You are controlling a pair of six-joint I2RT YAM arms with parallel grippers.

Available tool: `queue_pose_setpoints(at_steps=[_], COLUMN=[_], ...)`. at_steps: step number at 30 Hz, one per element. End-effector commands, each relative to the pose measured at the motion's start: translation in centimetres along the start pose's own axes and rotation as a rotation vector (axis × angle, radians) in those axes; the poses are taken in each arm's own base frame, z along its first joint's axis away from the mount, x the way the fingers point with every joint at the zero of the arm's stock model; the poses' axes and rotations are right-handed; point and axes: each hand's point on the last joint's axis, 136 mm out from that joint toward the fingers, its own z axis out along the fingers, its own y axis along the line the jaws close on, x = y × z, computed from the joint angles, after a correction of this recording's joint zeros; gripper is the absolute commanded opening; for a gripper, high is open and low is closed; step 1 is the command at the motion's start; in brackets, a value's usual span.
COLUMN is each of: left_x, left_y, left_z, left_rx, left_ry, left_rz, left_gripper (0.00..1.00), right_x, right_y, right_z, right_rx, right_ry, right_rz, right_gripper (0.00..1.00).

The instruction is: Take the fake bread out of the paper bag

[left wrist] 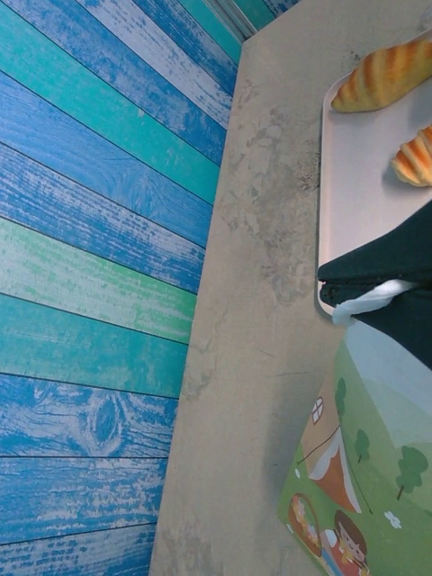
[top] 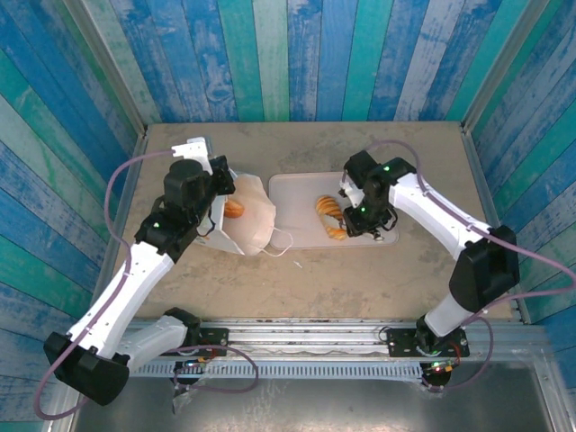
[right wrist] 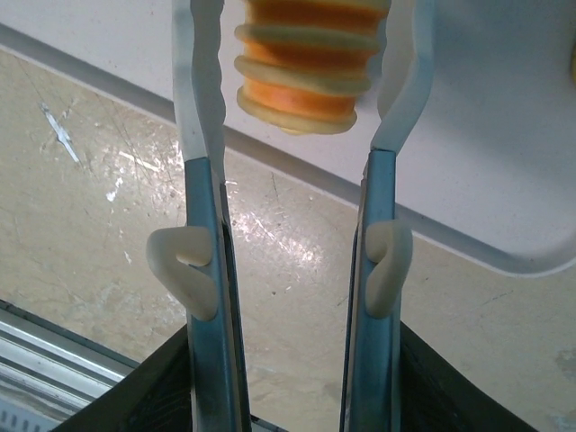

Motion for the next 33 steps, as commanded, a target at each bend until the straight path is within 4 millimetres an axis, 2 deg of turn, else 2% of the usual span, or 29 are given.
queue_pose_setpoints(at_steps=[1,11,17,26,33], left_x=[-0.8,-0.4,-0.4,-0.2,0.0], left_y=[0.1,-0.1,-0.3,-0.6,-0.7], left_z=[-0.8,-0.2,-0.1,0.4,0.6], left_rx=[-0.002,0.01,0.015,0.028,0.034], left_ry=[-0.039,-0.028,-0.029,-0.019,-0.01], left_rz=[0.01,0.012,0.011,0.012,0.016], left_gripper=[0.0,0.0,0.0,0.0,0.0], right_x=[0.2,-0.7,-2.7,-5.0,-5.1], right_y=[0.0,-0.1,-0.4,-2.7,-4.8], right_z=[-0.6,0.7,-0.2,0.2,0.5], right_rx=[0.03,0.037,0.044,0.082,0.125], right_ry=[0.026,0.054,-0.027,-0.058,-0.059], right_rz=[-0.017,-0.001,0.034,0.18,0.258], right_gripper=[0.49,0.48,0.42,0.41,0.42])
